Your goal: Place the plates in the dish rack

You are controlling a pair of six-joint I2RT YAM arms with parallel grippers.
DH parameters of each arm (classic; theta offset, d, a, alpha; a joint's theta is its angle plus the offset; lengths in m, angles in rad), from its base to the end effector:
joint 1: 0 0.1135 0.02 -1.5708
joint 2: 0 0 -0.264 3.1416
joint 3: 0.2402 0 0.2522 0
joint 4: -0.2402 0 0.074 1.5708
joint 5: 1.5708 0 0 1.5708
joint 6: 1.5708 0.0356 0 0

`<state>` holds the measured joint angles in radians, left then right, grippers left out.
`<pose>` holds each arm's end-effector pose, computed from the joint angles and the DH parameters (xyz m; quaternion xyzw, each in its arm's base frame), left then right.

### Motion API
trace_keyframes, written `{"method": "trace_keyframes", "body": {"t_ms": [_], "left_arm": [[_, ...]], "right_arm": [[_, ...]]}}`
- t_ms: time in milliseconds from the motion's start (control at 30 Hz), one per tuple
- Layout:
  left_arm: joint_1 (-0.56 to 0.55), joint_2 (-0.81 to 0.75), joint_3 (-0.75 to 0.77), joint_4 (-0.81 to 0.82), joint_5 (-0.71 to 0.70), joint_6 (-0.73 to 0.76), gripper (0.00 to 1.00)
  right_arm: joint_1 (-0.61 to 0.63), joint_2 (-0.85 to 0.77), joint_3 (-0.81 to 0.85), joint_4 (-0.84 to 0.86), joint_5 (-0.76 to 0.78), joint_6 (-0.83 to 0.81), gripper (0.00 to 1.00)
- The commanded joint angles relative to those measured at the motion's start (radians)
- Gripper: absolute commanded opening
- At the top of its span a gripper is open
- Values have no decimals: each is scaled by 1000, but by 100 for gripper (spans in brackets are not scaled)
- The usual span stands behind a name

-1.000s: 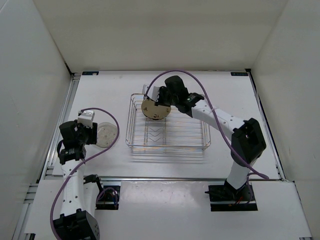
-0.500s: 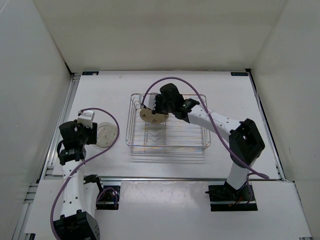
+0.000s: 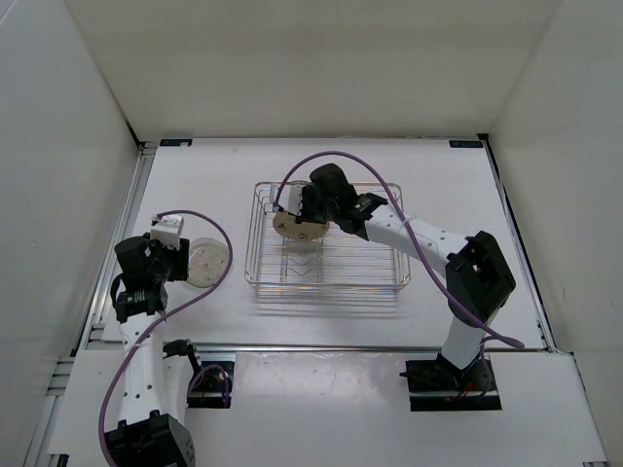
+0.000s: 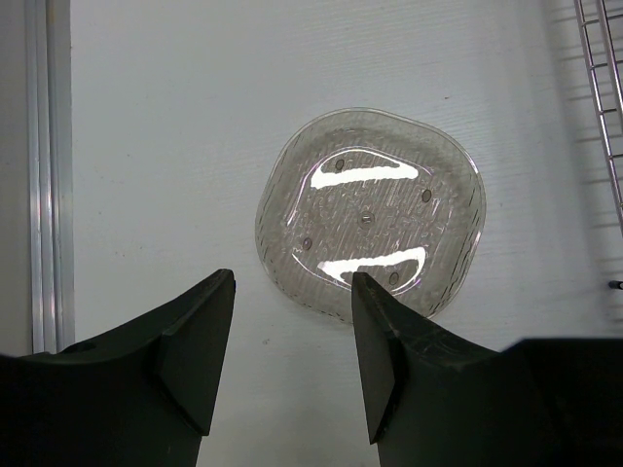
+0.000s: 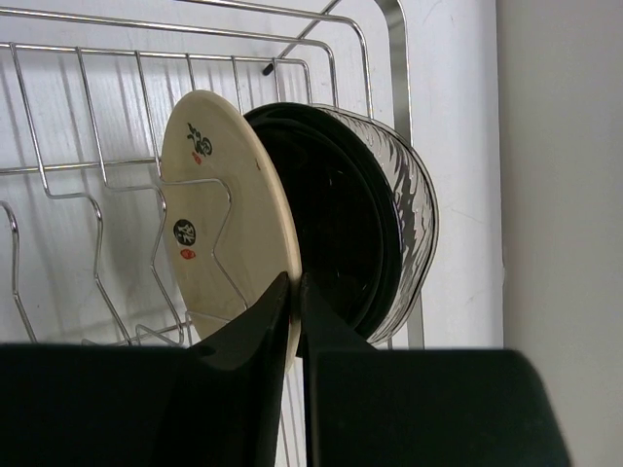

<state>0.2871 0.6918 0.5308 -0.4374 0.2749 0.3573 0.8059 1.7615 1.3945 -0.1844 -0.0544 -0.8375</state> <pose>0.1538 0.0353 0.2409 0.0947 0.8730 0.0317 0.4774 0.2850 0.2997 0.2834 -0.6480 0.5845 0.0160 0.4880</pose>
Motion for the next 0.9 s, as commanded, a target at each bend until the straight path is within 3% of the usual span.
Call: {"method": "trace_keyframes", "body": {"t_ms": [0,100,400,667,767,867], "left_arm": [[7,-15,-9,6,24,-1,62],[7,-15,-9,6,24,-1,62],[7,-15,-9,6,15,-1,62],[7,-15,-9,6,15,-1,62],[17,-15,-9,6,15,-11,62],[17,-6,9,6,15,-11,64]], "right_arm": [[13,-45,-9,-15,-16,31,12],[13,-45,-9,-15,5,31,21],[13,-68,-9,-15,36,12,32],[36,-154,11,-15,149,-67,36],[36,-184,41,0,203,-113,47],[36,-185,110,13,362,-188,73]]}}
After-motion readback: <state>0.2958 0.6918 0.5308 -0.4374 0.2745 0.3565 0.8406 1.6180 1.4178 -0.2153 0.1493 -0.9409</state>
